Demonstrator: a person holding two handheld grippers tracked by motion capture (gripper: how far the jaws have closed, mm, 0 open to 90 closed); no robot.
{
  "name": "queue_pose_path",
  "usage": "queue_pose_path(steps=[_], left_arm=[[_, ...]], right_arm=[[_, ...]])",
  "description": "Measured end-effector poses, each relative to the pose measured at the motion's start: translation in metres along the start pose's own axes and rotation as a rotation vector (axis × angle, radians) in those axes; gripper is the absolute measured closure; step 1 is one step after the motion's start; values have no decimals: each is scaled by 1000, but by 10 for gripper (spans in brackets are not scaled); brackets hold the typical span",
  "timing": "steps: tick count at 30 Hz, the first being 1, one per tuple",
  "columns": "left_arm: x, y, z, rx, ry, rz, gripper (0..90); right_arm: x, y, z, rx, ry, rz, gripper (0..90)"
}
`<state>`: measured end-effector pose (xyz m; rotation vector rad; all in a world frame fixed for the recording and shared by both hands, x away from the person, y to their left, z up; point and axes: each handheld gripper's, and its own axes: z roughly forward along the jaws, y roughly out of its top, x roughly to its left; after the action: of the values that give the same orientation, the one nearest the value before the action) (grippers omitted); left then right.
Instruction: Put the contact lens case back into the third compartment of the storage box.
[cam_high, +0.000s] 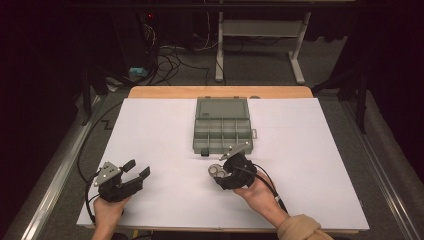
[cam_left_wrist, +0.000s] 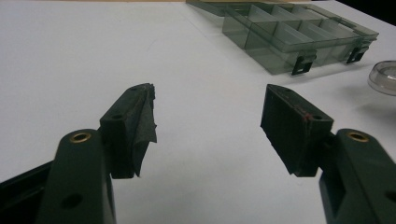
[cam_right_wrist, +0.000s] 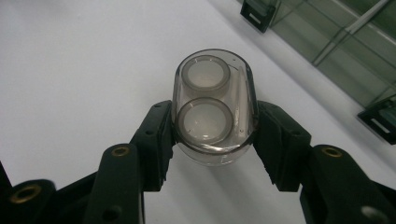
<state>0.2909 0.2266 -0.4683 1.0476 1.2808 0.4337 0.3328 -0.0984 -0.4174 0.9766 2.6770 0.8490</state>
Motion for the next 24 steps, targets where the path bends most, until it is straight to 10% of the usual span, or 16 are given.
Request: queue_pose_path(steps=[24], left_arm=[[-2,-1,1,9,-6,13,353]], right_arm=[[-28,15,-26,-43,-38,20,498]])
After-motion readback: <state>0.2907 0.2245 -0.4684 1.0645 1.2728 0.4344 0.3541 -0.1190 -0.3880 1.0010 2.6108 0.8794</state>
